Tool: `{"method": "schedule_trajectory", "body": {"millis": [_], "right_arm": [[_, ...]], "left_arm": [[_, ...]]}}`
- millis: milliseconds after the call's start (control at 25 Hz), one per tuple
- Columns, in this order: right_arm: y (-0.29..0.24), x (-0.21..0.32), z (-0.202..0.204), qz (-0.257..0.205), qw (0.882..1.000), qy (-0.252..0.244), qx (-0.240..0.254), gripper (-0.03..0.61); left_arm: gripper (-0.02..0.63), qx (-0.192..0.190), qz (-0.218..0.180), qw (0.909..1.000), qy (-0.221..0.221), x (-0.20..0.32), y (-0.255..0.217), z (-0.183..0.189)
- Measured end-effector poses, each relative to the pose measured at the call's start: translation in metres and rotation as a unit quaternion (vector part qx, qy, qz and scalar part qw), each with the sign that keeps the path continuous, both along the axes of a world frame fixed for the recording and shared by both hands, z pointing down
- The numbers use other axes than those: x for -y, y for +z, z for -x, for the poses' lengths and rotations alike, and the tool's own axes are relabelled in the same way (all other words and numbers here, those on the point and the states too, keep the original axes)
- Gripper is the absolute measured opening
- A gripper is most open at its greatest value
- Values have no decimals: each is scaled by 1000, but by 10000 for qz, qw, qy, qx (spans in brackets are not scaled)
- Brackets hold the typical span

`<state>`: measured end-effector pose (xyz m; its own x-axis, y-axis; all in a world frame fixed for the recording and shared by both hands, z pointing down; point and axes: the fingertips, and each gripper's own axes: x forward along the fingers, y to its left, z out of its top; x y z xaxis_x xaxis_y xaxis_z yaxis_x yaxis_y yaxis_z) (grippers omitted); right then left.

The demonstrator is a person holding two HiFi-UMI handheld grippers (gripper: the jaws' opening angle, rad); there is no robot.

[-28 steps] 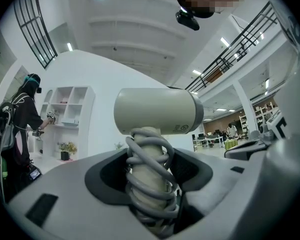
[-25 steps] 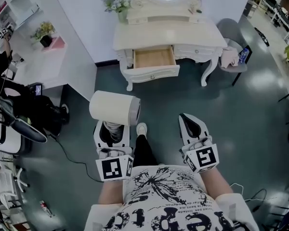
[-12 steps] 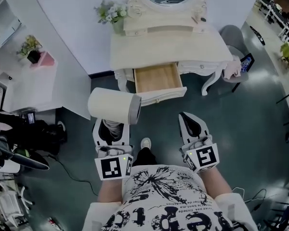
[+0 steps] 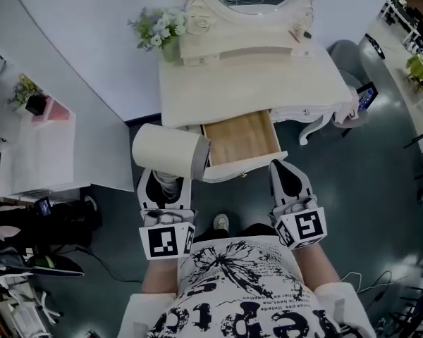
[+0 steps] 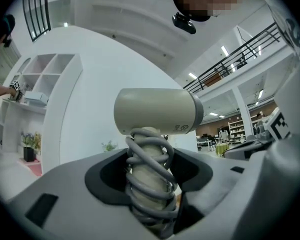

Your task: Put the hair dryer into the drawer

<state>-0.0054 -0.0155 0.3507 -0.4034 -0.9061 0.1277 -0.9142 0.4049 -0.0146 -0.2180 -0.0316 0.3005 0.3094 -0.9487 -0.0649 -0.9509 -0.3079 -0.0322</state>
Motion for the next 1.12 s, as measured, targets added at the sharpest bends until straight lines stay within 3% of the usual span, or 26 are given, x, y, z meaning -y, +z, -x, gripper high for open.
{"method": "schedule_trajectory", "body": {"millis": [360, 680, 840, 1000, 1120], "right_arm": [[14, 63, -16, 156, 9998, 140, 14, 9], [23, 127, -25, 192, 9987, -397, -246, 9], [40, 152, -39, 375, 9979, -456, -274, 9], [60, 171, -52, 653, 9964, -497, -229, 9], [78, 178, -63, 861, 9949, -488, -204, 9]], "left_arm": [[256, 6, 322, 9994, 130, 57, 26, -13], [255, 359, 523, 9979, 116, 114, 72, -42], [256, 498, 815, 9947, 394, 136, 102, -68], [256, 880, 1045, 9861, 946, 154, 137, -100], [255, 1394, 1421, 9696, 1421, 162, 172, -122]]}}
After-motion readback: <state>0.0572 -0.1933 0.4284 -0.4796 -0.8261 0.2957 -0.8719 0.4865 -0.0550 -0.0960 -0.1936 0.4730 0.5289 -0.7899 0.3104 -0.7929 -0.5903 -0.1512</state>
